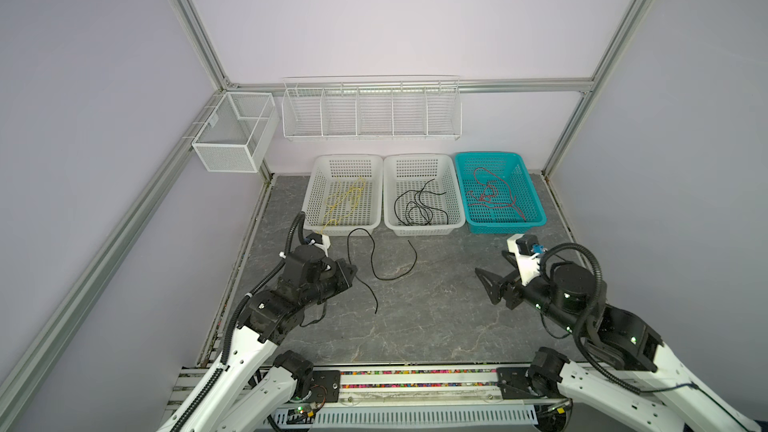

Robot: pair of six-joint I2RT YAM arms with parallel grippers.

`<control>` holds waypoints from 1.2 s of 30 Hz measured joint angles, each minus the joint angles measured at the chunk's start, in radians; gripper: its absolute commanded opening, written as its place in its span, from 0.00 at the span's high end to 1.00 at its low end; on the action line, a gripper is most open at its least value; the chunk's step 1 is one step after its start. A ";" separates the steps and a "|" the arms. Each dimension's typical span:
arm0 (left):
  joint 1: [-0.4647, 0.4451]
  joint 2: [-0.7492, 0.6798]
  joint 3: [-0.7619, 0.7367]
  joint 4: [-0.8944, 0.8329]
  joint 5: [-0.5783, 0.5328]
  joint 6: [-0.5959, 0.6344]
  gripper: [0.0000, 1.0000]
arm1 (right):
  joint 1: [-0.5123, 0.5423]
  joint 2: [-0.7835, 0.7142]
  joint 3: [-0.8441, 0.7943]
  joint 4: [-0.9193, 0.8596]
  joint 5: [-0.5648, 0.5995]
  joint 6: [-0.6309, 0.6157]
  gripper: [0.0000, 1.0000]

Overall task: Untangle the cables
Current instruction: 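Lift the black wire with the left gripper toward the middle white basket, then grasp the raised black wire with the right gripper near the left gripper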

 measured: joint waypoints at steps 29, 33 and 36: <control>-0.119 0.118 0.441 0.105 0.390 0.067 1.00 | -0.049 0.596 0.124 0.640 -0.336 -0.082 0.09; -0.119 0.098 0.426 0.125 0.413 0.055 1.00 | -0.055 0.638 0.146 0.678 -0.320 -0.082 0.04; -0.119 0.083 0.410 0.139 0.428 0.047 1.00 | -0.065 0.649 0.149 0.702 -0.300 -0.082 0.03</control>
